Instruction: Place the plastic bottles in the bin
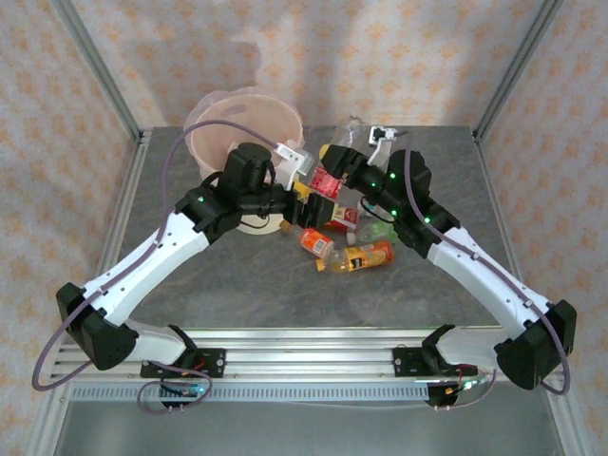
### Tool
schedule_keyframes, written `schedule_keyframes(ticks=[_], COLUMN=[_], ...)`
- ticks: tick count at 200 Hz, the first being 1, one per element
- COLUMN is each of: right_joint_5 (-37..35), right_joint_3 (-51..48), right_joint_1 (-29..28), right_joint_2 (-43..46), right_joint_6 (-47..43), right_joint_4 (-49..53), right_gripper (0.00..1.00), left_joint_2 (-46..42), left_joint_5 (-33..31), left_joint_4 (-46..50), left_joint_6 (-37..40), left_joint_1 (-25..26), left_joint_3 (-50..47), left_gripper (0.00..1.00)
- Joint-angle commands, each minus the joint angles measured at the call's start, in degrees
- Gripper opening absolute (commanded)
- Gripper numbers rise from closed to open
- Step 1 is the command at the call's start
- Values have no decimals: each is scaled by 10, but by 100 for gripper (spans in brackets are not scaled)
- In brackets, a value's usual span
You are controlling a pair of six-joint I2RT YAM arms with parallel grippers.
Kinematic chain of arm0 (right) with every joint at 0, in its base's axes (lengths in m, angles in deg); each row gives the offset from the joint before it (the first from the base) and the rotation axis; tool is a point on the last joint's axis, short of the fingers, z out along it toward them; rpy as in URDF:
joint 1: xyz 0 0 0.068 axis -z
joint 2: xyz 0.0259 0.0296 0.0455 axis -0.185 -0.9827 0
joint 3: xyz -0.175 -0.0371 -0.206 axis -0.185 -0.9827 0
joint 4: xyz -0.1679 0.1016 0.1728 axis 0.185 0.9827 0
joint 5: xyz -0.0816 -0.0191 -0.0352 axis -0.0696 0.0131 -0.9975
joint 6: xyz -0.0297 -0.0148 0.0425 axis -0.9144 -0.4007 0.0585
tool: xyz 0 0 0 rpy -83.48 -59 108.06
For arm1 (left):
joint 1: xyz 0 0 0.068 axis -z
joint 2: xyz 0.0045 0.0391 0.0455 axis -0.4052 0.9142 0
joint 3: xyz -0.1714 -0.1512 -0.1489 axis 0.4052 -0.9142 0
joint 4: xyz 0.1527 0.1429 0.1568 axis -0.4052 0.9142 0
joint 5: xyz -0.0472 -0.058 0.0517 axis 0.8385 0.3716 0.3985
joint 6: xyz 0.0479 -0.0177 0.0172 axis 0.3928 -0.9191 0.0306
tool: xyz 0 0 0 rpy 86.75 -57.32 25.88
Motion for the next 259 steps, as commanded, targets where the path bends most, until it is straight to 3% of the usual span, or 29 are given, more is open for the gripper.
schedule_keyframes(ticks=[1,77,98,120,178,207,259], right_joint_5=[11,7,-7,-33,-124,-180,-205], right_joint_3=[26,35,43,59,142,146,116], right_joint_1=[-5,-14,-15,-15,-15,-15,-15], right_joint_2=[4,-5,-1,9,54,81,115], right_joint_6=[10,7,-2,-10,-33,-22,-3], right_joint_4=[-41,-39,-17,20,176,240,281], right_gripper=[60,65,74,100,99,99,99], left_joint_2=[-2,-9,-16,-23,-35,-37,6], left_joint_5=[5,-26,-49,-91,-266,-292,-314], left_joint_4=[-24,-14,-3,19,107,102,104], left_joint_6=[8,27,51,86,182,219,320], left_joint_1=[3,4,4,4,-32,-90,-177], left_joint_3=[23,34,40,50,127,151,175], left_gripper=[98,44,35,35,30,31,33])
